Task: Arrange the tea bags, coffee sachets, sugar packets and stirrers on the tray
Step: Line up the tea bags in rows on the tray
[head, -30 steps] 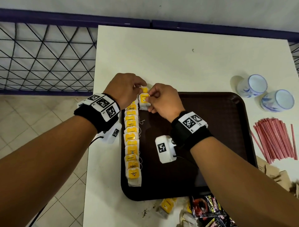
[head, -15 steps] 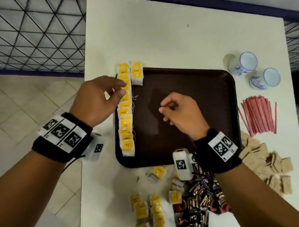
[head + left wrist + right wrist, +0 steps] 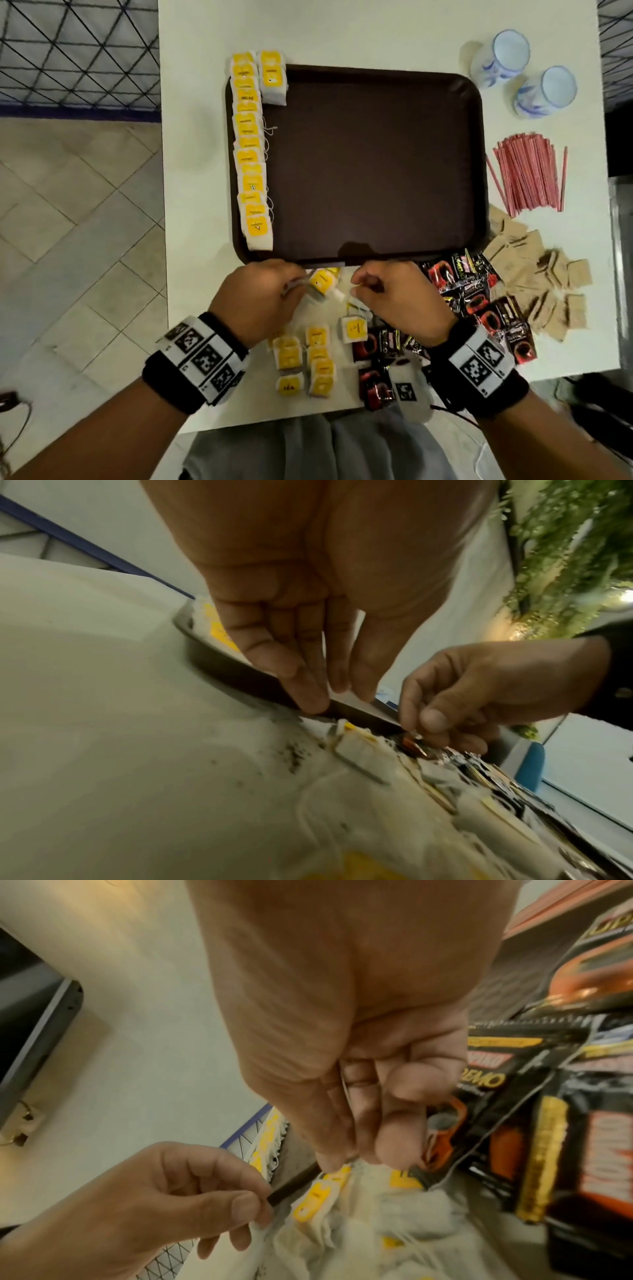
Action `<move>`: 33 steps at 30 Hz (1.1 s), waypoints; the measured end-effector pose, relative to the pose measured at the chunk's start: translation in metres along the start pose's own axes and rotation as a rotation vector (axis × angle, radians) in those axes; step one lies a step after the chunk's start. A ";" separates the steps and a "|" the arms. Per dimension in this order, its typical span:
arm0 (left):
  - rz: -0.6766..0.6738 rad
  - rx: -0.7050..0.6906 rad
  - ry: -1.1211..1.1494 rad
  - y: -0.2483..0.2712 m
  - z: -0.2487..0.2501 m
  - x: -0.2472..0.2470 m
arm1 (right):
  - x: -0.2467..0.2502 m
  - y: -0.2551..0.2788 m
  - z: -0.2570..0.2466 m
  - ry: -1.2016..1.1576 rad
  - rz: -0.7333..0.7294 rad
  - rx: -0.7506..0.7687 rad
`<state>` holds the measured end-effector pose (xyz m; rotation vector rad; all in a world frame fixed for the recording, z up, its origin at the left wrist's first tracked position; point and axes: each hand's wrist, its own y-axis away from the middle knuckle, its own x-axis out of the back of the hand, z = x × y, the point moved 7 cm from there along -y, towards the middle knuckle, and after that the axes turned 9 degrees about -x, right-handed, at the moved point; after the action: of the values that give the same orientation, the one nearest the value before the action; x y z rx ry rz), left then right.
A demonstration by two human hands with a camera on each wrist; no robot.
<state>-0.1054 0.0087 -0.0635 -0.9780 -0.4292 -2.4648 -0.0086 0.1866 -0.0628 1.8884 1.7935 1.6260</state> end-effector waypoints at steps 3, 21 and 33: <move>-0.060 0.146 -0.146 -0.001 0.009 -0.011 | -0.007 0.011 0.005 0.104 -0.034 -0.010; -0.143 0.207 -0.067 0.008 0.030 -0.046 | -0.038 0.043 0.012 0.421 -0.017 0.158; -0.044 0.091 0.308 0.015 0.032 -0.009 | -0.041 0.044 0.017 0.248 -0.004 0.295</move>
<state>-0.0737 0.0128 -0.0461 -0.5443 -0.4570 -2.5528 0.0430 0.1518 -0.0666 1.8554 2.2452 1.7437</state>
